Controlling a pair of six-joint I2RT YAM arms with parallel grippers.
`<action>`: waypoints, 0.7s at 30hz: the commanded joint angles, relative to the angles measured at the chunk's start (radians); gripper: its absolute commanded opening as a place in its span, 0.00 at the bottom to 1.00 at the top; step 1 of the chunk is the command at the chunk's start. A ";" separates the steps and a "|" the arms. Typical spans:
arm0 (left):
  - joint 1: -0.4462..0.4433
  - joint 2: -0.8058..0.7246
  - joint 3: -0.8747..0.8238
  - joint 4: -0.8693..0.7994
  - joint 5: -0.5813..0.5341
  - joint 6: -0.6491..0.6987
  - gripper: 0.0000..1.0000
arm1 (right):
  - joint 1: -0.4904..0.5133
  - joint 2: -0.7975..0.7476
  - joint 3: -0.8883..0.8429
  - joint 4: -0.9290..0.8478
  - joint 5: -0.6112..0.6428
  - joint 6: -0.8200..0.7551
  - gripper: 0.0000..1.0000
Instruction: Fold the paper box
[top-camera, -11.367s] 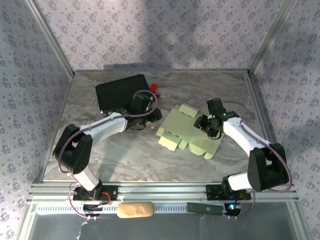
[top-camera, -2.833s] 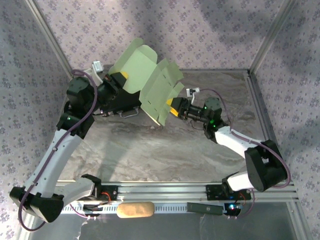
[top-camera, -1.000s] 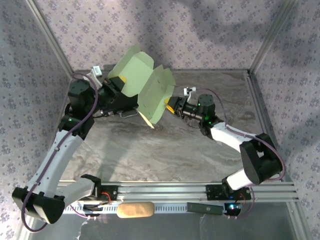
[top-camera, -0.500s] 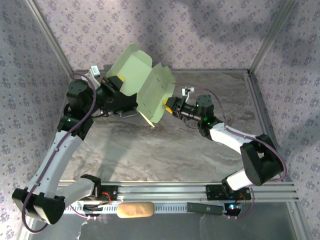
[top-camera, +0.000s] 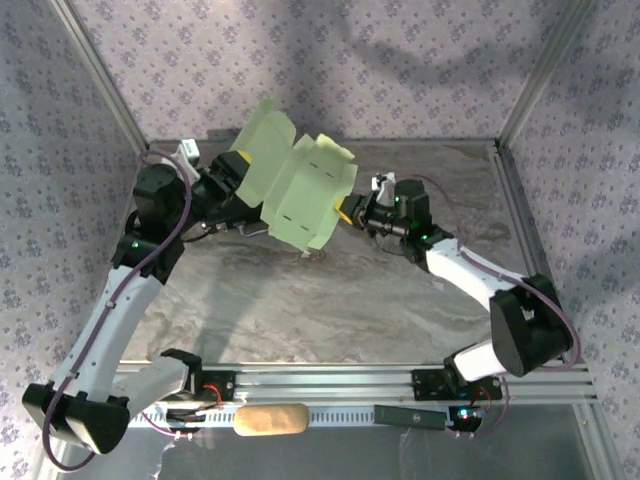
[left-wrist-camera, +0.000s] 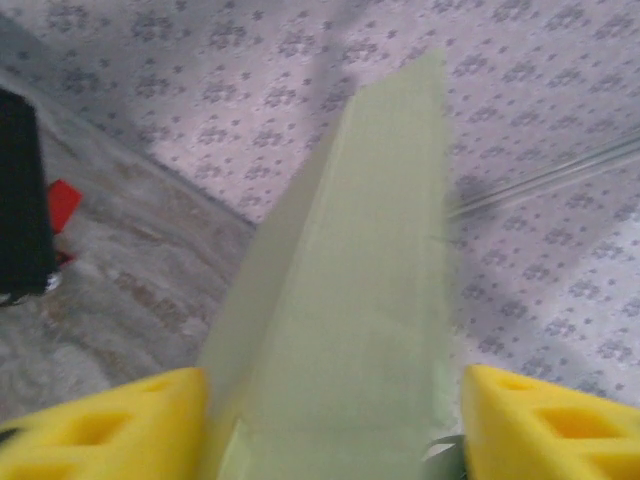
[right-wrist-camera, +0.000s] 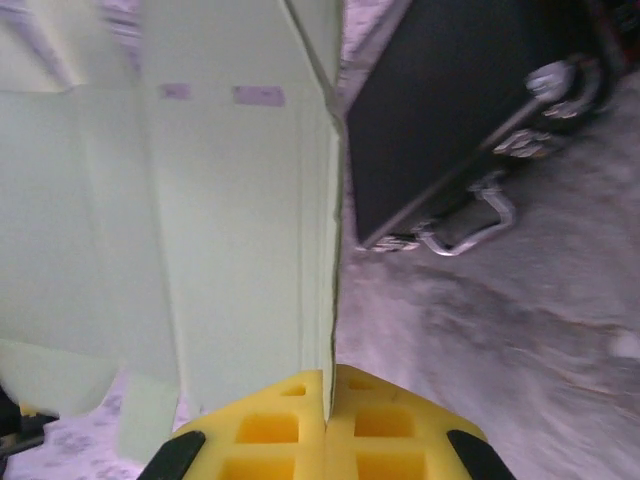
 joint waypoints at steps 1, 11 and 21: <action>0.005 -0.067 0.085 -0.207 -0.069 0.112 0.81 | -0.032 -0.079 0.194 -0.558 0.029 -0.362 0.00; -0.024 -0.146 0.029 -0.393 -0.192 0.219 0.81 | 0.001 -0.179 0.365 -1.239 0.169 -0.816 0.00; -0.145 -0.083 -0.003 -0.372 -0.219 0.259 0.77 | -0.005 -0.042 0.389 -1.382 0.560 -0.876 0.00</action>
